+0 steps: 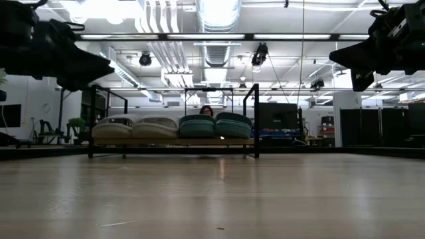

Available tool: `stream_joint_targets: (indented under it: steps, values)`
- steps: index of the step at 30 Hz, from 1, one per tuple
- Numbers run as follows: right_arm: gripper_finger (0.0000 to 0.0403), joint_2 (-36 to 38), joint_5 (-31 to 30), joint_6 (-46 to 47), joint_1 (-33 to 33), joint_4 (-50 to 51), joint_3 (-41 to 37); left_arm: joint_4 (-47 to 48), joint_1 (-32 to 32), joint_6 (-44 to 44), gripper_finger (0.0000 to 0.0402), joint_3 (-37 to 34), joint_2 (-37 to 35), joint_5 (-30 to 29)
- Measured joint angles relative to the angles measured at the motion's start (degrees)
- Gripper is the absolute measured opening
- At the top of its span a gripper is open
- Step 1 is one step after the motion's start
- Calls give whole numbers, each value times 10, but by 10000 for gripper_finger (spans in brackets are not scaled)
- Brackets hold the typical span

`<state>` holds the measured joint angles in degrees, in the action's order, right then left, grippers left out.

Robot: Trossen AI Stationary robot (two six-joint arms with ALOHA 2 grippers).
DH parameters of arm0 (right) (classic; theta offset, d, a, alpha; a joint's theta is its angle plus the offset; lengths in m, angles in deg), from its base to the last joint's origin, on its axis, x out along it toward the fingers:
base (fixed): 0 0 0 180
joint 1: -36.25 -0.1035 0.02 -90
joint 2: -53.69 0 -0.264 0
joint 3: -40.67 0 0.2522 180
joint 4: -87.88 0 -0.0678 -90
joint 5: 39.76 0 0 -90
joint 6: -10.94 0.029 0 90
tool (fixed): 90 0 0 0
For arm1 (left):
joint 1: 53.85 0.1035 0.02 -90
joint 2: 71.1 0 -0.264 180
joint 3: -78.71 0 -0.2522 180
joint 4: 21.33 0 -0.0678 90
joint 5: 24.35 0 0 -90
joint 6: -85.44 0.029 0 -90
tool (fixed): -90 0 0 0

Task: Pick and place slides into the shelf
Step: Return to Home Position

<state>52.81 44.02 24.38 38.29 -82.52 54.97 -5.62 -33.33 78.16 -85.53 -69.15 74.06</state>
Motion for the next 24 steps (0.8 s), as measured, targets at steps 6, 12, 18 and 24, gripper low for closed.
stream_joint_targets:
  steps: [6, 12, 18, 24]
  values:
    - [9, 0, -28, -4, 0, 2, 0, 3, -67, -91, 125, 5, -4, 105]
    - [9, 0, -29, -4, 0, 4, 0, 20, -157, -34, 125, 5, -1, -21]
    - [9, 0, -26, -4, 0, 4, 0, 25, -172, 34, 125, 4, 11, -100]
    - [9, -1, -26, -6, 0, 16, 0, 19, -172, 120, 121, 5, 24, -176]
